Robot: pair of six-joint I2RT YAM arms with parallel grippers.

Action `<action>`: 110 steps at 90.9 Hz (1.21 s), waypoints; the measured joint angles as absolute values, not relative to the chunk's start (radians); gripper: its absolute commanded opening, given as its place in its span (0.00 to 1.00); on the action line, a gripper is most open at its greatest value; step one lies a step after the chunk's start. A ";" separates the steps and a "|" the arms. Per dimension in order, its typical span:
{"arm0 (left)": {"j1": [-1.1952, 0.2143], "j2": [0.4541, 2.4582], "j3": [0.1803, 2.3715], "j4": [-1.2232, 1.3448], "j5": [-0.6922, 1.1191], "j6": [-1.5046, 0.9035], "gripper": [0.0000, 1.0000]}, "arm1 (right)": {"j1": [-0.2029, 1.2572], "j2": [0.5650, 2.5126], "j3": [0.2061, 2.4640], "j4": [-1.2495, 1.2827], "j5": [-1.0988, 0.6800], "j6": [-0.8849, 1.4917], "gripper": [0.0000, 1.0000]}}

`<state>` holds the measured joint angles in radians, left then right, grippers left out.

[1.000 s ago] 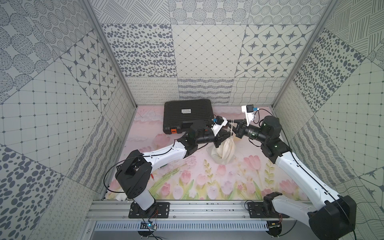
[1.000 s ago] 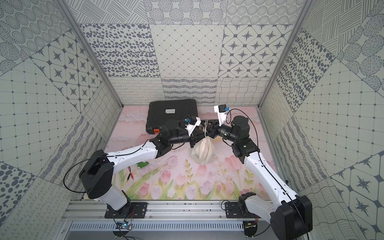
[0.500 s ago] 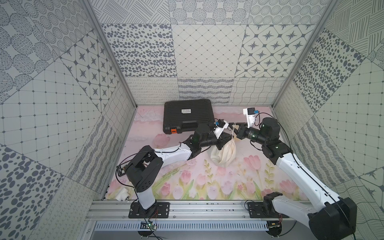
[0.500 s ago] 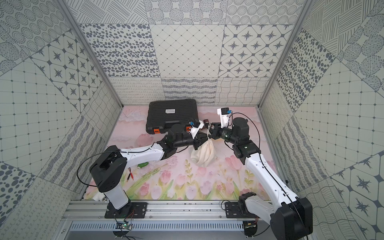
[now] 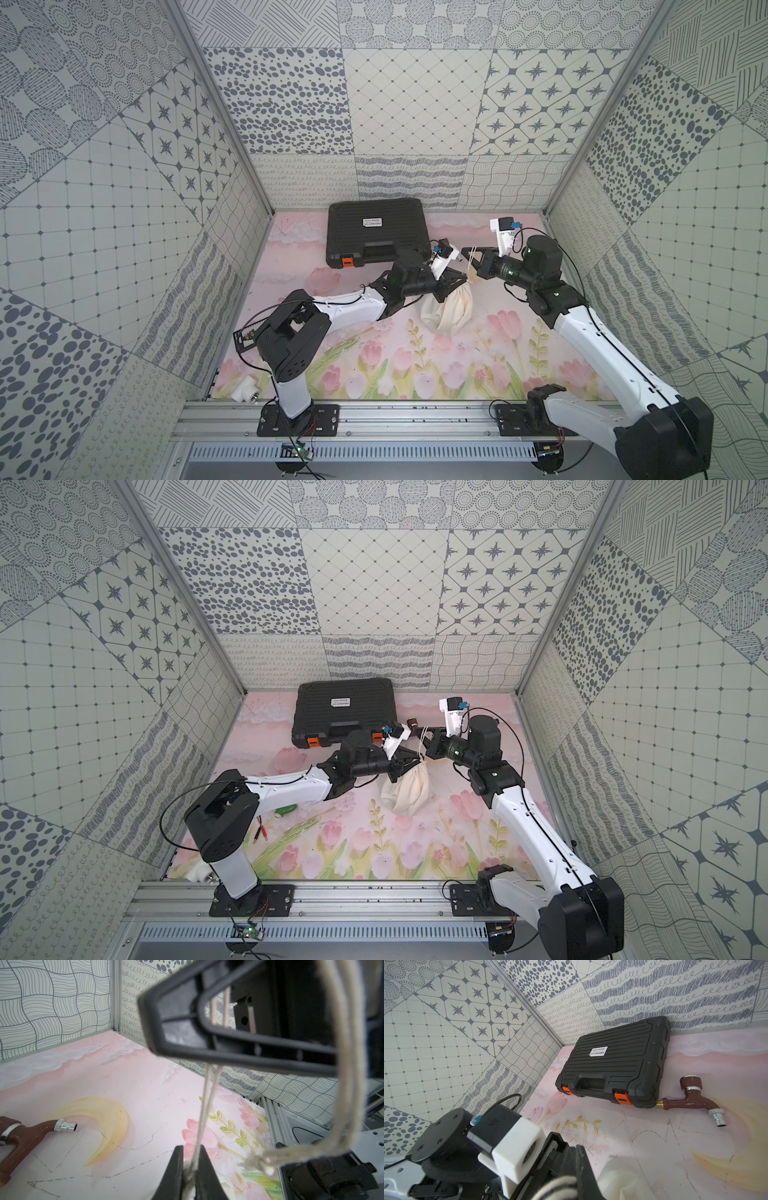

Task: Close the soil bag
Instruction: Frap the soil bag at the center of the board.

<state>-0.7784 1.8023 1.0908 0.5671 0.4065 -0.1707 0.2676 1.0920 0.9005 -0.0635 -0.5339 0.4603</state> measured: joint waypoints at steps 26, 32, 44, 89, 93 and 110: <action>-0.780 1.795 1.090 0.566 0.369 -0.163 0.10 | 0.237 1.080 0.900 -0.073 -0.539 0.461 0.00; -0.776 1.779 1.080 0.567 0.366 -0.162 0.08 | 0.229 1.073 0.900 -0.073 -0.547 0.463 0.00; -0.756 1.734 1.064 0.547 0.358 -0.155 0.02 | 0.228 1.067 0.900 -0.056 -0.581 0.480 0.00; -0.644 1.431 1.306 -0.097 0.162 0.004 0.00 | 0.339 1.248 0.977 0.449 -0.714 0.630 0.00; -0.642 1.422 1.324 -0.146 0.139 0.024 0.01 | 0.353 1.264 0.979 0.485 -0.714 0.640 0.00; -0.645 1.399 1.303 -0.245 0.080 0.070 0.06 | 0.393 1.331 0.979 0.536 -0.725 0.663 0.00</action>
<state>-0.6453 1.3991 1.3029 -0.2455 0.0803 0.0700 0.3927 1.3312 0.9791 0.5358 -0.7250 0.6628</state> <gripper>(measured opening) 0.111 0.047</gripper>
